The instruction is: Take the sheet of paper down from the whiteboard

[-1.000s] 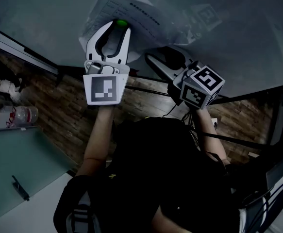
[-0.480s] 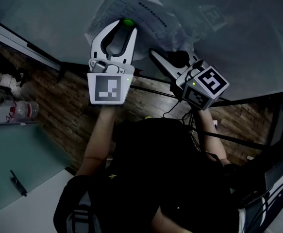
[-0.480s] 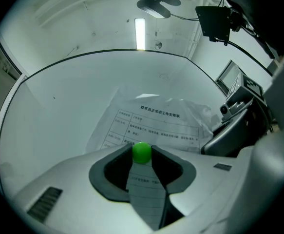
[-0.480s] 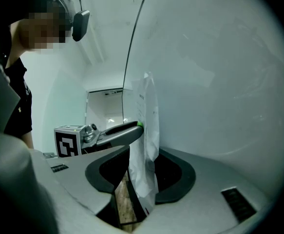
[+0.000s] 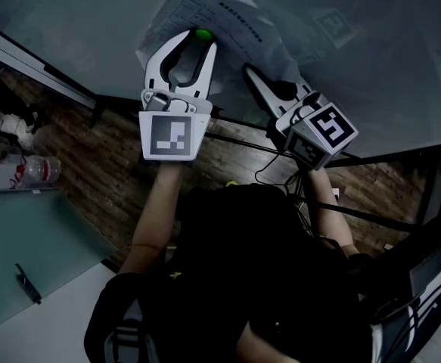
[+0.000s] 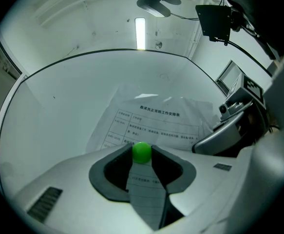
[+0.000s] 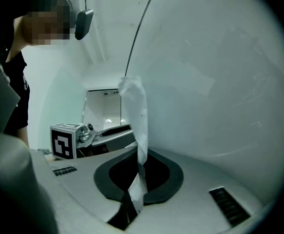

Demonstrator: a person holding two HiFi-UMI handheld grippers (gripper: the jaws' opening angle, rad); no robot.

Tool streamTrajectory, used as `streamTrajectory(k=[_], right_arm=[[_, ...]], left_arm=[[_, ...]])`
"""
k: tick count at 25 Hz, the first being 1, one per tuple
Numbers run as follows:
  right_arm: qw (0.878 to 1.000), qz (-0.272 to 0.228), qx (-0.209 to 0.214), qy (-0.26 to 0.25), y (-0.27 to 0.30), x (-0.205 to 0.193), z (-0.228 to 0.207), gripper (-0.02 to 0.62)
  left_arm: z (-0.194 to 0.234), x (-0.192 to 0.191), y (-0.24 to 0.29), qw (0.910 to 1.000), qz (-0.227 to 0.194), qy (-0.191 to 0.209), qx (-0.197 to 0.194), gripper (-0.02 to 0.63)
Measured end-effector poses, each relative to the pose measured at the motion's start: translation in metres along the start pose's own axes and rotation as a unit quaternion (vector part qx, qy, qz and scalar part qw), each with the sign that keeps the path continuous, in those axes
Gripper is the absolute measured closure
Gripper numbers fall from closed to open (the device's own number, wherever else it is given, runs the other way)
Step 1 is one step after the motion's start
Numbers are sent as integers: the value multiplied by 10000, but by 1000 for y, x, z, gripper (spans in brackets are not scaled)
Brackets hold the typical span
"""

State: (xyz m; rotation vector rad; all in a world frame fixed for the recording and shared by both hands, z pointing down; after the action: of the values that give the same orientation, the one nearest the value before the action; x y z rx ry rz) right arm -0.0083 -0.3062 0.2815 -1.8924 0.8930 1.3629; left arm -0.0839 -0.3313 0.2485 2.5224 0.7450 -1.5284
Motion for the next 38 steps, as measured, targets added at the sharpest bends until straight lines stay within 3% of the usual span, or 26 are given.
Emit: streamTrajectory(k=[24, 31, 38], right_arm=[[9999, -39, -86, 109, 0, 2, -7, 568], [9999, -43, -87, 129, -1, 2, -2, 568], [9999, -36, -92, 139, -2, 3, -3, 568]], left_arm=[[-1, -1, 0, 9997, 17, -65, -235, 465], [1, 8, -23, 9996, -98, -111, -234, 465], [8, -2, -46, 9995, 62, -249, -190, 465]])
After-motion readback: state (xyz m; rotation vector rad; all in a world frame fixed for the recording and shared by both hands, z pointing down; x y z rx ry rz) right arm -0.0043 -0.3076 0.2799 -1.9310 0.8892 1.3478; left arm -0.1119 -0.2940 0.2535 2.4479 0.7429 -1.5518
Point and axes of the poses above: the fingertips, and each gripper's own axes: y forward along the fingers, z to its left, x out of its top, the point moved 1 cm from there along -y, backward along the fingers, and after that the axes turned 9 degrees about y, right-handed, at the moved point
